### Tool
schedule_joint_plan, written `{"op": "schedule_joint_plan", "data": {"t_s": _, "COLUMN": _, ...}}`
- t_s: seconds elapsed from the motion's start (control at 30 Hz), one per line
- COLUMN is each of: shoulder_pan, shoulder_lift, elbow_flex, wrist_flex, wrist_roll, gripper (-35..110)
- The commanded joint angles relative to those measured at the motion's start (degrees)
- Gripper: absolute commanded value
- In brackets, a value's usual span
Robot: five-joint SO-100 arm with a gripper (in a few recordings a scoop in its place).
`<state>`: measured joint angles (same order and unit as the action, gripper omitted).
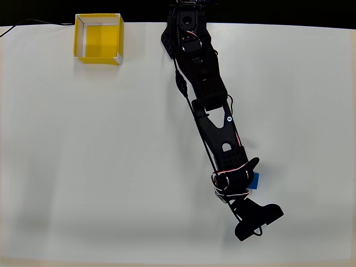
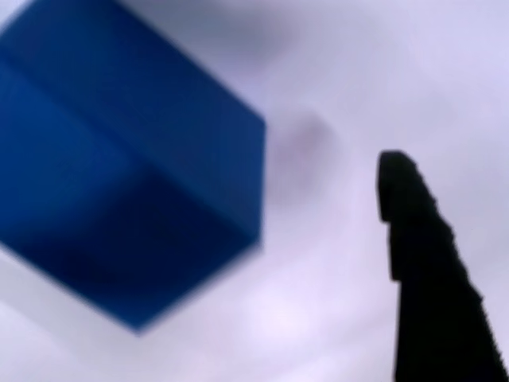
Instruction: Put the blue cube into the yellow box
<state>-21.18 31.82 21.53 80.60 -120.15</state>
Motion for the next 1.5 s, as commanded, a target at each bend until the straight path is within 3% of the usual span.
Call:
{"op": "schedule_joint_plan", "data": {"t_s": 0.0, "shoulder_pan": -1.4, "shoulder_lift": 4.0, "elbow_flex": -6.5, "wrist_flex": -2.4, "wrist_roll": -1.2, "gripper": 65}}
{"op": "schedule_joint_plan", "data": {"t_s": 0.17, "shoulder_pan": -2.0, "shoulder_lift": 2.1, "elbow_flex": -6.9, "wrist_flex": -5.5, "wrist_roll": 0.1, "gripper": 62}}
{"op": "schedule_joint_plan", "data": {"t_s": 0.43, "shoulder_pan": -3.2, "shoulder_lift": 1.3, "elbow_flex": -7.1, "wrist_flex": -6.9, "wrist_roll": 1.3, "gripper": 43}}
{"op": "schedule_joint_plan", "data": {"t_s": 1.1, "shoulder_pan": -4.7, "shoulder_lift": 4.4, "elbow_flex": -5.2, "wrist_flex": -10.2, "wrist_roll": 10.7, "gripper": 10}}
{"op": "schedule_joint_plan", "data": {"t_s": 1.47, "shoulder_pan": -0.7, "shoulder_lift": 23.0, "elbow_flex": 4.5, "wrist_flex": -11.1, "wrist_roll": 15.6, "gripper": 10}}
